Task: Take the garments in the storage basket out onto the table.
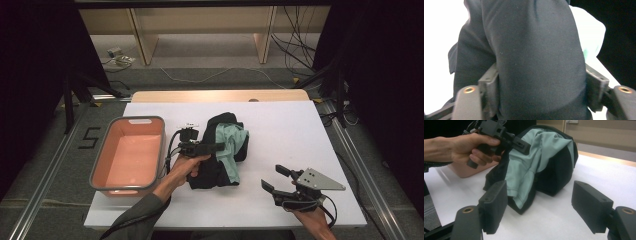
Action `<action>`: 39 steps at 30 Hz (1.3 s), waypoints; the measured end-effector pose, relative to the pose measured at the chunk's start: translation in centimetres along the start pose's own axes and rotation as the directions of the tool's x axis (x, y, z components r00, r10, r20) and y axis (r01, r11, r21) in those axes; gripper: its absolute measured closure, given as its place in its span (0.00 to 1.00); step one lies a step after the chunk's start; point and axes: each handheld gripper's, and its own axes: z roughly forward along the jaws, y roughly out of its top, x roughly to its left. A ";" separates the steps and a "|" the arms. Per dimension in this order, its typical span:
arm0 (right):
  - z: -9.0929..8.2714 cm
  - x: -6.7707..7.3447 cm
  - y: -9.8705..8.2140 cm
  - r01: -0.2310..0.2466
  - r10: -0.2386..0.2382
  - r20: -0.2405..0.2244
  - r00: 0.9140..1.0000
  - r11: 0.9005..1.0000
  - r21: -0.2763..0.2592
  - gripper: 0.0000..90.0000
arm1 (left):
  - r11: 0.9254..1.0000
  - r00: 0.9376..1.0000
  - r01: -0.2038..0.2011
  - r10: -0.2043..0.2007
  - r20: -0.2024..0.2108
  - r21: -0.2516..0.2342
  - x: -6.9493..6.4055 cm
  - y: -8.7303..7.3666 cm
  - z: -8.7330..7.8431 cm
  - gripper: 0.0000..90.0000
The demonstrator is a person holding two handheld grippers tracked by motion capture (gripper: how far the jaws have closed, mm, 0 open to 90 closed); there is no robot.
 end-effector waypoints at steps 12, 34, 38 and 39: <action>-0.1 0.0 0.0 0.001 -0.001 0.004 1.000 1.000 0.003 0.33 | 0.998 0.999 -0.009 0.012 -0.043 0.060 -0.4 1.0 -1.3 0.15; -0.1 0.0 0.0 -0.004 0.004 -0.004 1.000 1.000 0.001 0.33 | 0.990 0.993 -0.112 0.108 -0.041 -0.091 -1.0 0.6 -6.5 0.16; -0.1 0.0 0.0 -0.006 0.006 -0.007 1.000 1.000 0.000 0.33 | 0.980 0.991 -0.133 0.132 -0.022 -0.151 -1.3 0.1 -7.6 0.16; -0.1 0.0 0.0 -0.007 0.007 -0.007 1.000 1.000 0.000 0.33 | 0.976 0.990 -0.141 0.139 -0.022 -0.165 -1.3 0.0 -7.8 0.16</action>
